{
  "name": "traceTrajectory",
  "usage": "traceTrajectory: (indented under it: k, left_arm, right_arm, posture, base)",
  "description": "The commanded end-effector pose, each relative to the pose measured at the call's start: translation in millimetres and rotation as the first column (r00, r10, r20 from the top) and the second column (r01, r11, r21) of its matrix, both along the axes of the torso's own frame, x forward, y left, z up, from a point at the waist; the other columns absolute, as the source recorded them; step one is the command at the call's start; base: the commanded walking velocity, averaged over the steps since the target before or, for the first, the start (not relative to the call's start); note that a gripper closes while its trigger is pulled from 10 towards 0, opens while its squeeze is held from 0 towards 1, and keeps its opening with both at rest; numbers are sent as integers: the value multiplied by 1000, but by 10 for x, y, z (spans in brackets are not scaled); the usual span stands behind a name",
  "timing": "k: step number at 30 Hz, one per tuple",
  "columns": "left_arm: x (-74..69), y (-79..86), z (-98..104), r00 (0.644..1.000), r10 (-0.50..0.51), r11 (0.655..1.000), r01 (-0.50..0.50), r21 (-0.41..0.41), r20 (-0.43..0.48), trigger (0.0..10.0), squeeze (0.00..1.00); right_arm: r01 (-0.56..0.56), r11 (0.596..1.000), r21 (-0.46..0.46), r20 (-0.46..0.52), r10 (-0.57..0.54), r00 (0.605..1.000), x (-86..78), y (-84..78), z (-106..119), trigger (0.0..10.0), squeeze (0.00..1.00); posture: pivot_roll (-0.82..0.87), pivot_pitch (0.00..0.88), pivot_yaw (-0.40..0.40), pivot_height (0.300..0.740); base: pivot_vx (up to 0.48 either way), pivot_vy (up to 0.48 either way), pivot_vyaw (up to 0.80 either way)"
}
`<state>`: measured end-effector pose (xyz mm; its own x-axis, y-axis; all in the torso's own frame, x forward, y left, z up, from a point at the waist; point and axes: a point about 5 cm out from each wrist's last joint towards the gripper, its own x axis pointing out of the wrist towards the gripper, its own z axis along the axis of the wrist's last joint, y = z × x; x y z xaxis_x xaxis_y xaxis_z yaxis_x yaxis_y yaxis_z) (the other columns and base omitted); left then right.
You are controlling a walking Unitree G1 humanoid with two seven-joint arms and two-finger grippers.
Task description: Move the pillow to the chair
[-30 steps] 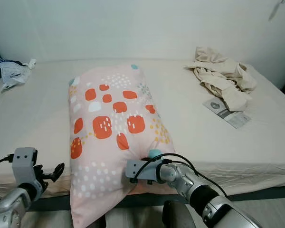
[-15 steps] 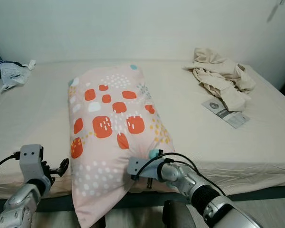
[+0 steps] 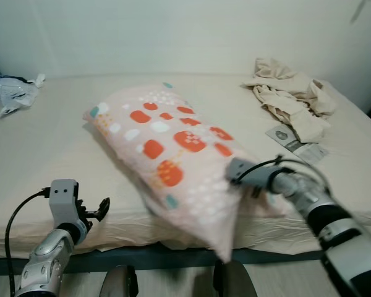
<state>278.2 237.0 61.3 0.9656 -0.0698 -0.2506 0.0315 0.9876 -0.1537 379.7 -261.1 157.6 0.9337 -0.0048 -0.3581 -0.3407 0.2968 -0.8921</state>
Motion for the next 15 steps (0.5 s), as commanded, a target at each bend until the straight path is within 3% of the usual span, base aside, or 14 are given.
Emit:
traceTrajectory:
  k: [1, 2, 7, 8, 10, 11, 12, 13, 14, 15]
  left_arm:
    - [-19, -52, -47, 1000, -8, 1000, 8, 7, -16, 10000, 0]
    - [-20, -64, -51, 1000, -11, 1000, 11, 7, -17, 10000, 0]
    - [-15, -79, -56, 1000, -14, 1000, 14, 10, -20, 10000, 0]
    - [-11, -91, -57, 1000, -15, 1000, 15, 12, -20, 10000, 0]
    - [-11, -91, -57, 1000, -15, 1000, 15, 12, -20, 10000, 0]
    - [-10, -99, -57, 1000, -16, 1000, 16, 12, -19, 10000, 0]
    - [-10, -117, -58, 1000, -20, 1000, 20, 12, -19, 10000, 0]
    - [-12, -148, -63, 1000, -25, 1000, 25, 12, -18, 10000, 0]
    - [-12, -148, -63, 1000, -25, 1000, 25, 12, -18, 10000, 0]
    - [-17, -200, -71, 999, -32, 999, 33, 8, -17, 10000, 0]
  right_arm:
    - [127, 991, -48, 86, -122, 989, -22, -304, 182, 0, 0]
    - [162, 984, -69, 133, -152, 979, -24, -400, 291, 0, 0]
    - [227, 969, -101, 222, -200, 954, -32, -569, 525, 0, 0]
    - [268, 956, -120, 248, -232, 940, -61, -664, 586, 4235, 0]
    - [268, 956, -120, 248, -232, 940, -61, -664, 586, 4235, 0]
    - [283, 950, -128, 253, -245, 936, -76, -699, 590, 10000, 0]
    - [305, 946, -114, 240, -271, 932, -102, -738, 554, 10000, 0]
    - [329, 943, -40, 198, -315, 928, -134, -758, 452, 10000, 0]
    - [329, 943, -40, 198, -315, 928, -134, -758, 452, 10000, 0]
    - [368, 917, 153, 114, -386, 915, -179, -744, 255, 10000, 0]
  posture:
    - [-6, 108, -52, 592]
    - [-6, 112, -50, 592]
    - [-8, 117, -49, 592]
    - [-5, 121, -52, 592]
    - [-5, 121, -52, 592]
    - [-5, 121, -52, 592]
    - [-2, 123, -57, 592]
    - [-2, 123, -57, 592]
    - [-2, 123, -57, 592]
    - [0, 123, -59, 592]
  base:
    - [0, 0, 0]
    - [0, 0, 0]
    - [0, 0, 0]
    - [0, 0, 0]
    - [0, 0, 0]
    - [0, 0, 0]
    - [0, 0, 0]
    - [0, 0, 0]
    - [0, 0, 0]
    - [0, 0, 0]
